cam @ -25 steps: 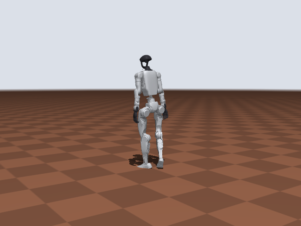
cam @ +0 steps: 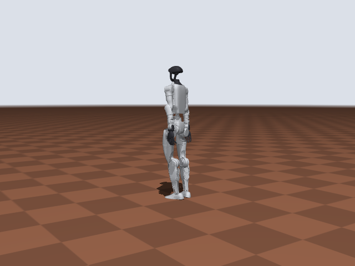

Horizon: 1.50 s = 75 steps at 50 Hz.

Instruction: In place motions

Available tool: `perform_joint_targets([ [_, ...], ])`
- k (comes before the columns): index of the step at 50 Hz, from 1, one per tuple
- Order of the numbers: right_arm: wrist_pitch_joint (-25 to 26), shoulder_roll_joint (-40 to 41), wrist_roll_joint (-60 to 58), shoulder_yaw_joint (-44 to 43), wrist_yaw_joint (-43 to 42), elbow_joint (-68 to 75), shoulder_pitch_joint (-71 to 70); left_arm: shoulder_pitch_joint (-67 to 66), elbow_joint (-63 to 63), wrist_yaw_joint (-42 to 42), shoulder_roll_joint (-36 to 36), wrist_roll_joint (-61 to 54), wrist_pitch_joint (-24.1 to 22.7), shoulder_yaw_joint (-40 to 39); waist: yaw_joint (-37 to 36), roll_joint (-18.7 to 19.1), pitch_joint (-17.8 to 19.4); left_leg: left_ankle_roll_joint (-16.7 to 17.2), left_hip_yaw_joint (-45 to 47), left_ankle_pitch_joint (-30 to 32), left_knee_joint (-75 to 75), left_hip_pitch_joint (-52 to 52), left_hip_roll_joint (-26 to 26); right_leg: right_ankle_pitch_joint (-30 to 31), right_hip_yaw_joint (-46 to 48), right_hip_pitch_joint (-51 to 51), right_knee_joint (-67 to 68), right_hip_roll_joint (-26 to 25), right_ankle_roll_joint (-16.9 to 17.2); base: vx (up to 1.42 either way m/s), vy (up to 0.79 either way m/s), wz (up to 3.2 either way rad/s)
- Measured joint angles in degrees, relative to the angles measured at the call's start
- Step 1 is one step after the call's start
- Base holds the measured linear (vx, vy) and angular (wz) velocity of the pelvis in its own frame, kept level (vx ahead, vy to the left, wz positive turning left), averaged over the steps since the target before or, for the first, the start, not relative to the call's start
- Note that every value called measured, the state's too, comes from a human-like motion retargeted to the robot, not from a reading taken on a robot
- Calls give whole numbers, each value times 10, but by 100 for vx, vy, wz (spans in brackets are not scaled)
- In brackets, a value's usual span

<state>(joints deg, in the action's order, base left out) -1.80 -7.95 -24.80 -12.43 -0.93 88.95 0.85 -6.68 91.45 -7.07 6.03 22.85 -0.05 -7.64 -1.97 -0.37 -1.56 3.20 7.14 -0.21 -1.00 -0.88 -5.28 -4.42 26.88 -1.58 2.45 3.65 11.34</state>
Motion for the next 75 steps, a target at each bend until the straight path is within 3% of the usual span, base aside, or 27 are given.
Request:
perform_joint_targets([
  [17,2,-5,-11,-12,12,-3,10,35,-62,30,5,39,-16,63,10,-15,11,-13,19,-6,0,-4,-11,22,2,7,21,19,7,-1,3,0],
  [27,-13,6,-26,40,27,-62,-41,44,-51,47,36,38,-22,73,58,-8,58,-39,164,-33,14,16,29,55,-108,84,45,1,-41,-15,-2,-159],
  [33,-22,4,-31,77,34,-80,-53,26,-34,12,50,71,-3,77,112,13,63,-46,252,-51,23,22,58,16,42,83,45,23,-63,-13,-9,-192],
  [43,10,-3,23,53,21,10,-54,14,-41,8,27,46,5,46,137,36,53,-41,378,-93,19,38,77,66,321,4,37,40,-75,-5,-12,-190],
  [45,12,-6,47,39,17,37,-52,18,-45,12,25,43,4,41,85,31,41,-30,449,-105,18,50,75,77,294,-6,43,45,-72,6,-25,-323],
  [47,16,-9,66,24,7,53,-46,20,-50,18,24,39,2,41,47,21,31,-20,497,-113,15,58,68,57,239,-5,49,53,-30,10,-17,-286],
  [48,19,-10,74,15,-2,61,-40,21,-53,23,23,37,0,41,29,22,25,-13,520,-116,13,64,72,39,192,0,54,51,-28,17,-15,-143],
  [50,22,-11,82,-10,-17,72,-26,20,-57,30,23,33,-2,51,76,20,21,-12,469,-117,5,68,70,41,168,7,14,34,-69,23,-29,99],
  [52,30,-13,77,-20,-23,83,-19,21,-61,30,18,27,-3,42,113,22,14,-13,430,-116,-8,66,77,46,221,-7,-13,31,-73,19,-34,88],
  [58,44,-23,38,-19,-25,85,-11,12,-77,34,2,-13,-21,35,114,-2,-2,-18,467,-83,-59,86,95,26,163,7,-10,45,-63,14,-30,-69],
  [60,43,-24,26,-16,-18,83,-19,10,-86,31,2,-13,-24,34,114,-26,-1,-46,489,-60,-103,90,105,21,147,7,-11,68,-62,10,-33,-102],
  [63,38,-23,25,-9,-6,66,-28,6,-96,34,9,-3,-36,41,114,-73,-7,-138,473,-45,-228,61,130,15,115,9,-12,118,-58,13,-23,-113],
  [65,37,-23,23,-8,4,57,-32,5,-95,45,13,3,-40,47,93,-83,0,-182,444,-63,-338,43,181,7,81,0,-11,116,-62,28,-28,-166],
  [68,37,-25,17,-14,25,40,-46,16,-87,51,12,2,-38,55,60,-65,17,-182,341,-95,-453,-3,250,-8,40,-7,-7,74,-79,18,-28,-175],
  [70,35,-27,22,-17,31,27,-58,25,-89,51,4,-5,-40,64,43,-56,24,-182,229,-107,-462,-71,205,1,18,8,-5,68,-88,-9,-5,-139],
  [75,28,-32,34,-14,34,8,-69,32,-111,53,-8,11,-46,84,41,-45,27,-182,113,-120,-336,-115,104,15,-13,27,-6,69,-93,-2,8,-70],
])
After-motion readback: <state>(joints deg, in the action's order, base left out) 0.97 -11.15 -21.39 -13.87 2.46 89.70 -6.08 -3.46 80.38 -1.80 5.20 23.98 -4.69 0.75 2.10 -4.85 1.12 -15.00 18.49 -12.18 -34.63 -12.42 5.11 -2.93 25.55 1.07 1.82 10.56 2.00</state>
